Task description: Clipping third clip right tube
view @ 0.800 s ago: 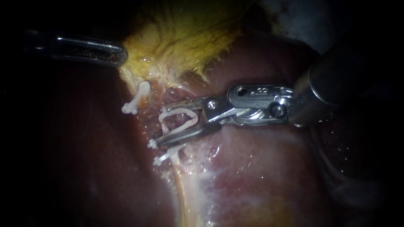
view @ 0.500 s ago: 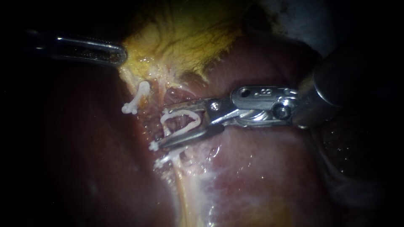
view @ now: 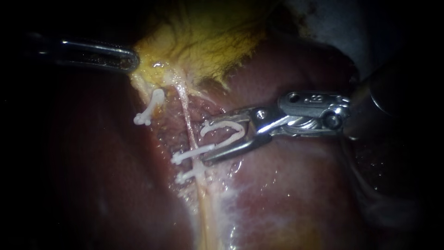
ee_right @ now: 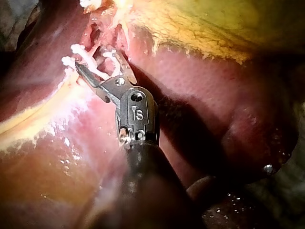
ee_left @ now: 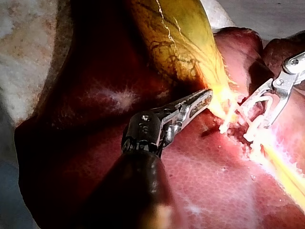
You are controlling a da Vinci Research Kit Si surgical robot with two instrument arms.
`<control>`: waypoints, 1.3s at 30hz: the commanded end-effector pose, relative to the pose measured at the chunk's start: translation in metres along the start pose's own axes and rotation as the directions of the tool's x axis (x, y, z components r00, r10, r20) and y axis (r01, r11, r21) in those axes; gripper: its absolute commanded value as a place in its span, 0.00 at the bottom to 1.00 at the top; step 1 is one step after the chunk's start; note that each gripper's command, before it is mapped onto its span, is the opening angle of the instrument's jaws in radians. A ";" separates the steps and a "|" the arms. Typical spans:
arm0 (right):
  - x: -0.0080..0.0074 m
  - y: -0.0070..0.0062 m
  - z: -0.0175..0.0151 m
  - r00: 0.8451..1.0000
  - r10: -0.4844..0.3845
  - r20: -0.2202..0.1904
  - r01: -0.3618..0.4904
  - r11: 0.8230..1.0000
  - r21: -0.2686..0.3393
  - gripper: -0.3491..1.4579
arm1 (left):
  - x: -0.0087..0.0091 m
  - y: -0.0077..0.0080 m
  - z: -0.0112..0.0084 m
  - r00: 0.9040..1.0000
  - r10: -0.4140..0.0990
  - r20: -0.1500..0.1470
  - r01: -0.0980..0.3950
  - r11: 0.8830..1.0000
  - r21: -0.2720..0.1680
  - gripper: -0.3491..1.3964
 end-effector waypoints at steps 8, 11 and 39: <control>0.0003 0.0016 0.0024 0.987 0.119 -0.113 -0.104 0.986 0.127 0.47 | 0.0000 0.0000 0.0000 1.000 0.000 0.000 0.000 1.000 0.000 0.00; 0.0006 0.0015 0.0029 0.970 0.178 -0.166 -0.146 0.971 0.188 0.47 | 0.0000 0.0000 0.0000 1.000 0.000 0.000 0.000 1.000 0.000 0.00; 0.0032 -0.0006 0.0034 0.908 0.337 -0.247 -0.257 0.916 0.307 0.24 | 0.0000 0.0000 0.0000 1.000 0.000 0.000 0.000 1.000 0.000 0.00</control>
